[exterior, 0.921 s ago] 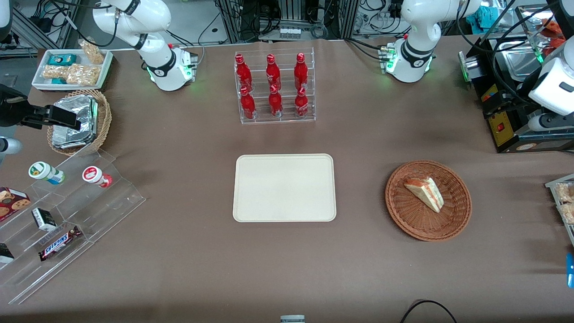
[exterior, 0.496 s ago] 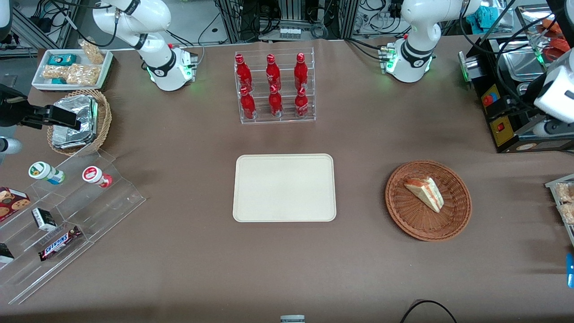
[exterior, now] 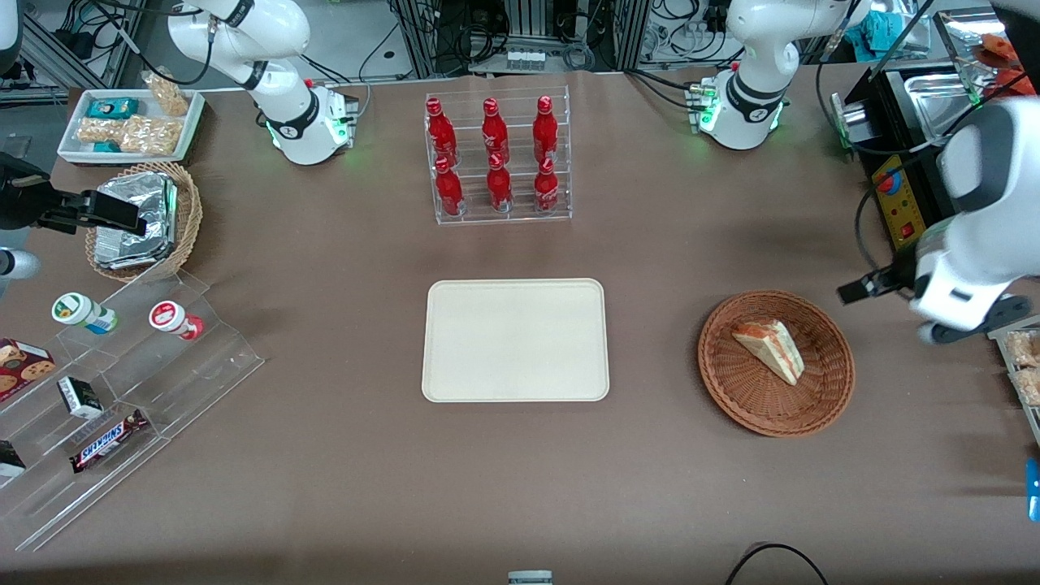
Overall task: Place sandwich from basket to tray
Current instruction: 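Move the left gripper down over the sandwich in the wicker basket, then close the left gripper on the wrapped sandwich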
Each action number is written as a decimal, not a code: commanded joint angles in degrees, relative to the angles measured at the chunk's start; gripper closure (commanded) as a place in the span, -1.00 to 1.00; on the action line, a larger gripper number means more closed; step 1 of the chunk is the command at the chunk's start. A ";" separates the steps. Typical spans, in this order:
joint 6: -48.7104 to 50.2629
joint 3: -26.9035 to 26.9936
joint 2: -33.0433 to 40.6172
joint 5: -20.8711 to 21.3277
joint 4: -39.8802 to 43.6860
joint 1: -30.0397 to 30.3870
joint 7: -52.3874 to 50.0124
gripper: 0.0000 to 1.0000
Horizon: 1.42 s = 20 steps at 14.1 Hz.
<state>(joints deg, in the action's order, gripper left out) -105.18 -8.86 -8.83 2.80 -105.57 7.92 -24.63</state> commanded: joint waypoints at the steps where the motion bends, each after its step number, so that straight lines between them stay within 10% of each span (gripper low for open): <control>1: -9.40 -0.29 -0.82 -2.87 -6.66 0.43 -9.68 -1.00; 20: -24.26 -0.64 -13.22 -3.24 -5.79 -2.91 -29.14 -1.00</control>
<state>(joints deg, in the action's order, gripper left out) -126.84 -9.55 -20.37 -0.07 -112.05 5.18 -50.51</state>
